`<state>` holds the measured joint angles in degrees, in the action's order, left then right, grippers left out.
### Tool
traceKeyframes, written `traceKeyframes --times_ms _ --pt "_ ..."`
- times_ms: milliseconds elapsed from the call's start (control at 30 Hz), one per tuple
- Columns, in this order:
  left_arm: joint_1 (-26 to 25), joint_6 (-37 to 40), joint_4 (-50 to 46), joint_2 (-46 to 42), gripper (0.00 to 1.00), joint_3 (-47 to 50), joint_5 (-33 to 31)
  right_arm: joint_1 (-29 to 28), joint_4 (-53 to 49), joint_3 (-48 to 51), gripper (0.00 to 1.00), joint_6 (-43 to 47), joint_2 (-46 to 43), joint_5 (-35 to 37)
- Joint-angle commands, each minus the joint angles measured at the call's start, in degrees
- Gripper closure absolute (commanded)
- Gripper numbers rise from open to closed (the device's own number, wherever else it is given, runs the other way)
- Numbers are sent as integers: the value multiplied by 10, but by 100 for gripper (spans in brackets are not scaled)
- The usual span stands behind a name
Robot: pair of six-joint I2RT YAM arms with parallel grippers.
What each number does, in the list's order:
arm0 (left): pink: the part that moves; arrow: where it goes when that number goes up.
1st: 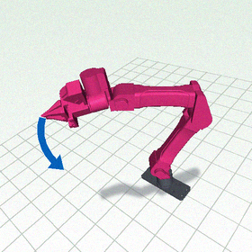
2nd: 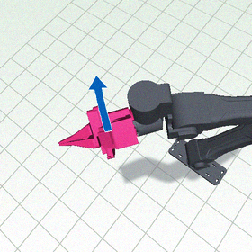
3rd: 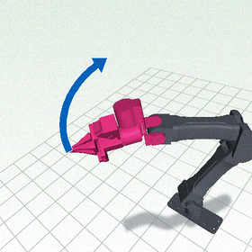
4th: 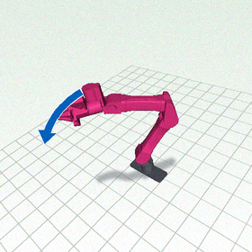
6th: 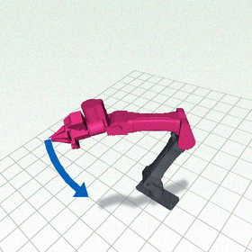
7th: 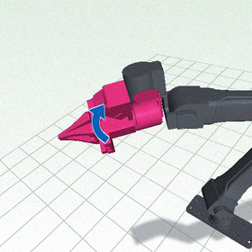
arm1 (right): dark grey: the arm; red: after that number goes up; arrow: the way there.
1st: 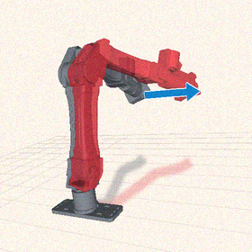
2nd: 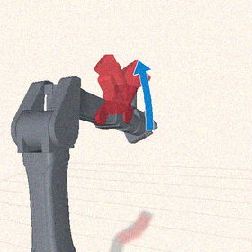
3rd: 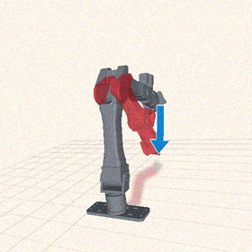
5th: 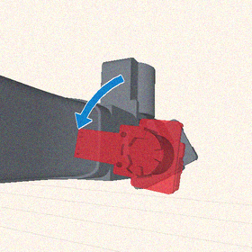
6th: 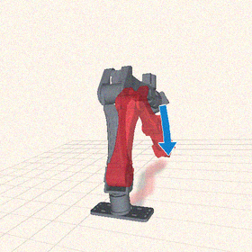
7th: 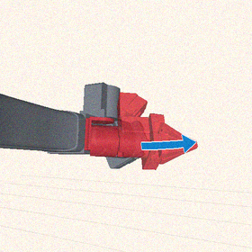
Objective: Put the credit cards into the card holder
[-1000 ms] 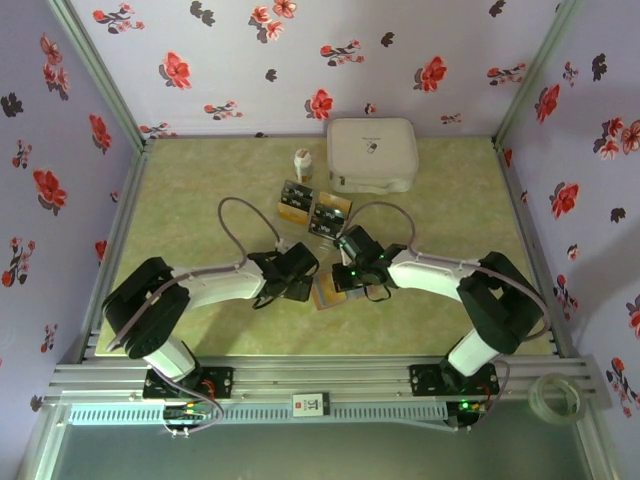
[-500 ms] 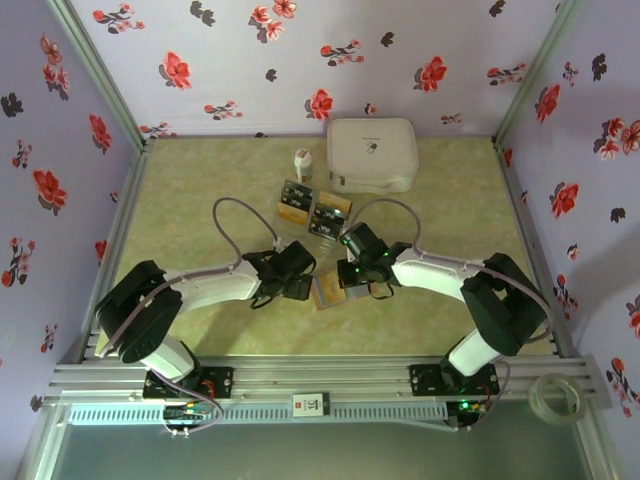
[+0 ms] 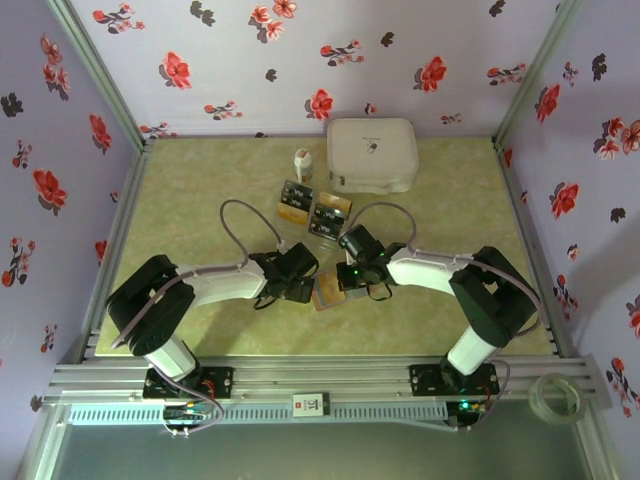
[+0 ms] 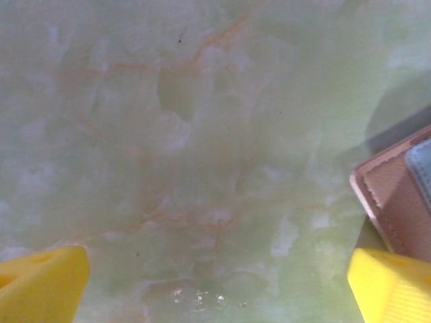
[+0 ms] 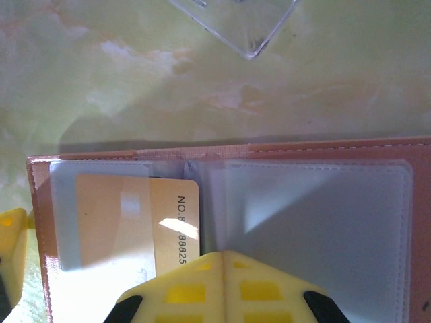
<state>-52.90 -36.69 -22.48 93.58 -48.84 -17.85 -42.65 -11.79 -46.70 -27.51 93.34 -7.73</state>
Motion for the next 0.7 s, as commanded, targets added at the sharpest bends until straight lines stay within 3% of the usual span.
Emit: traceKeyframes --times_ms 0,667 --pt "3 12 9 15 0 -11 3 -7 1 -5 97 -4 11 -11" --pt "3 9 28 22 0 4 7 -42 7 -27 97 -24 28 -18"
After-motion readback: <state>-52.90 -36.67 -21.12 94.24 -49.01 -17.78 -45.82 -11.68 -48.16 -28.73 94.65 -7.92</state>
